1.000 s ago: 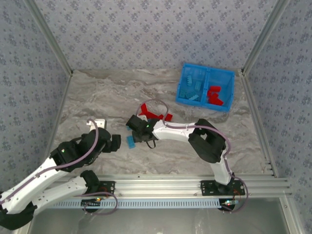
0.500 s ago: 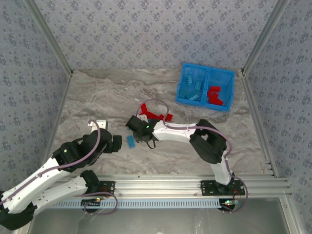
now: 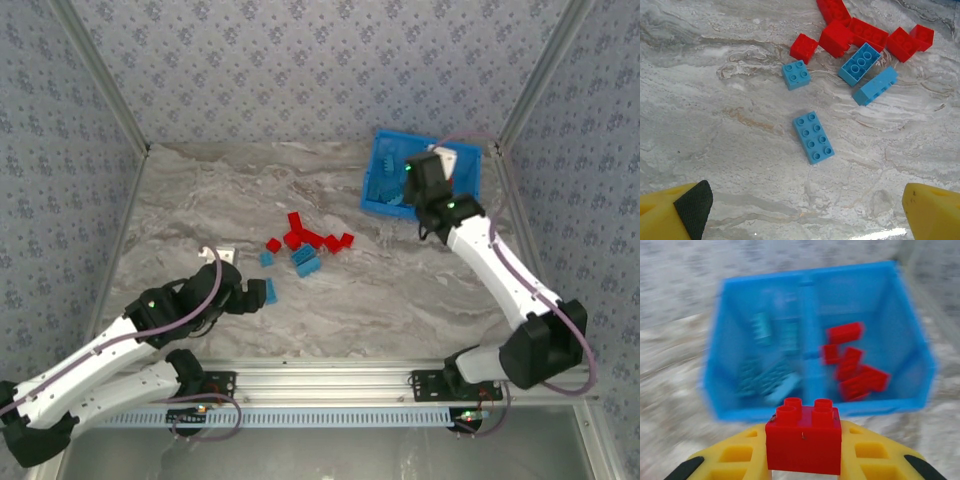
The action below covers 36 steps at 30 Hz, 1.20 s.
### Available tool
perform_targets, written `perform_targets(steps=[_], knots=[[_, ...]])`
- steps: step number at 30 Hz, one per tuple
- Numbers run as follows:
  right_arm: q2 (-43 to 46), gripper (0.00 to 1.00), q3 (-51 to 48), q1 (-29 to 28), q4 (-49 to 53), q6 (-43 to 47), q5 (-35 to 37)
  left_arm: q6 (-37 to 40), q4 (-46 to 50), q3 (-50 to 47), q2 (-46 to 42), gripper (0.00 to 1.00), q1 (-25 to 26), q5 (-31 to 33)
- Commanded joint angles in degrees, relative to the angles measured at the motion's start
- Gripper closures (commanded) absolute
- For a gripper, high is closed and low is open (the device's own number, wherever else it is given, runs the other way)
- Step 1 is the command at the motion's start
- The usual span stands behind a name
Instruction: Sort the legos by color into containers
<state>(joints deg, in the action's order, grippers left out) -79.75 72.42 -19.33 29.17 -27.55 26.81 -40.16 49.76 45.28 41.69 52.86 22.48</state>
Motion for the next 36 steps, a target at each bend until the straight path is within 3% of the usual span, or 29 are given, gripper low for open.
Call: perform_targets(steps=[1, 6, 13, 19, 27, 31, 36], knots=[[-6.50, 0.71, 3.02, 6.69, 0.67, 2.01, -6.98, -0.48, -0.98, -0.01, -0.83, 0.01, -0.26, -0.67], [-17.54, 0.71, 11.39, 13.95, 2.79, 1.23, -8.58, -2.22, 0.08, -0.76, -1.28, 0.01, -0.24, -1.90], [-29.91, 0.68, 19.39, 17.37, 5.00, 1.90, -7.92, -4.24, 0.19, -2.56, -1.88, 0.00, -0.24, -2.85], [-33.65, 0.46, 25.17, 19.17, 10.64, 1.97, -9.01, -4.33, 0.85, -2.83, -1.55, 0.01, -0.23, -2.57], [-22.52, 0.44, 20.04, 16.70, 9.76, 1.37, -13.29, -11.12, -4.11, -3.62, 3.47, 0.01, -0.51, -4.74], [-10.50, 0.43, 9.49, 12.04, 6.31, -0.08, -15.64, -11.97, -7.70, -3.70, 10.33, 0.01, -2.57, -8.57], [7.28, 0.28, -6.96, 3.85, -0.89, -4.31, -25.66, -10.94, -13.32, -3.31, 19.76, 0.01, -5.11, -12.64]])
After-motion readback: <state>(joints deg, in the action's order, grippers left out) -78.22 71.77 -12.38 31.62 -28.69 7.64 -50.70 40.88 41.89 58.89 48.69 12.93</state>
